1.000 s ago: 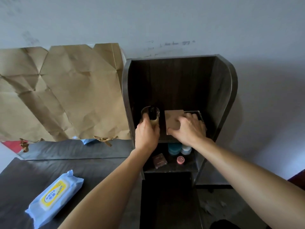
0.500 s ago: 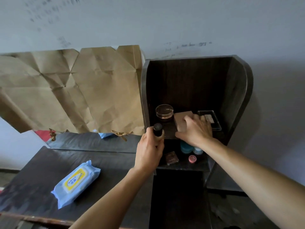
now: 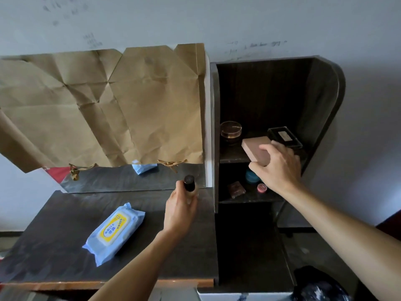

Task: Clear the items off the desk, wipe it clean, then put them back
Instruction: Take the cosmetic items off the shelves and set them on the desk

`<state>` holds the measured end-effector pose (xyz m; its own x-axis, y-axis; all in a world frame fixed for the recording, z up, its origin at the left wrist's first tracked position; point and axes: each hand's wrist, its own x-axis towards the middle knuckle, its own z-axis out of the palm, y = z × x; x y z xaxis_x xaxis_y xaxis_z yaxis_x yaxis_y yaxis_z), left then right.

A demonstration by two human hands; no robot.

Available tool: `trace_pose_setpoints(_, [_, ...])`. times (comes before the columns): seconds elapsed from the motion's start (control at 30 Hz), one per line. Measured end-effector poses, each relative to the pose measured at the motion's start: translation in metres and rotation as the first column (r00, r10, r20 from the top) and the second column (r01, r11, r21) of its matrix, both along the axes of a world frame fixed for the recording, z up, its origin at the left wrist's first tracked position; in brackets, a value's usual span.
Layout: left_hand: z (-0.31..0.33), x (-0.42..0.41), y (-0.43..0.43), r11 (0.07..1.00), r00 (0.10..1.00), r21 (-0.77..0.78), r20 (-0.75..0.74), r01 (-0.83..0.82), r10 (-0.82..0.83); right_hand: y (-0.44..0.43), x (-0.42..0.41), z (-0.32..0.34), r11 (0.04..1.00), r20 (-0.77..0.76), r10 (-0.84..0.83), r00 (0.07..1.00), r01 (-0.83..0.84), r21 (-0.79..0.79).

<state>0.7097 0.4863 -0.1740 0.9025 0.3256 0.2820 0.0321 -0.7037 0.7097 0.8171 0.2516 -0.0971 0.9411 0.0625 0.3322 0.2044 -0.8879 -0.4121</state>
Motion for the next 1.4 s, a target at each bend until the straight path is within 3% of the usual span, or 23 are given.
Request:
trace_pose_setpoints(0.23, [-0.033,-0.039,0.074,1.0,0.994,-0.017,-0.107,0.012,-0.014,0.043,-0.093,-0.059,0.987,0.094,-0.066,0.993,0.051,0.153])
trace_pose_setpoints(0.33, [-0.048,-0.049,0.098,0.999,0.987,-0.037,-0.157,-0.023,0.017,0.067,-0.116,-0.093,0.992,0.088,-0.057,0.995,0.046,0.114])
trace_pose_setpoints(0.43, [-0.064,-0.051,0.116,0.999,0.978,-0.026,-0.204,-0.041,0.035,0.098,-0.125,-0.125,1.0,-0.02,0.014,1.0,-0.014,0.024])
trace_pose_setpoints(0.6, [-0.091,-0.035,0.133,0.996,0.963,-0.059,-0.267,-0.06,0.042,0.158,-0.093,-0.17,0.972,-0.295,0.107,0.949,-0.163,-0.172])
trace_pose_setpoints(0.73, [-0.11,-0.01,0.148,0.995,0.951,-0.063,-0.306,-0.072,0.05,0.2,-0.037,-0.207,0.95,-0.407,0.088,0.909,-0.199,-0.239])
trace_pose_setpoints(1.1, [-0.151,0.073,0.155,0.98,0.859,-0.109,-0.504,-0.167,0.091,0.23,0.055,-0.267,0.907,-0.462,-0.071,0.884,-0.136,-0.399])
trace_pose_setpoints(1.23, [-0.16,0.101,0.151,0.984,0.849,-0.146,-0.528,-0.105,0.012,0.232,0.053,-0.267,0.875,-0.461,-0.074,0.885,-0.165,-0.456])
trace_pose_setpoints(1.4, [-0.168,0.144,0.143,0.991,0.874,-0.131,-0.478,0.024,-0.084,0.216,0.054,-0.271,0.892,-0.516,-0.052,0.855,-0.193,-0.409])
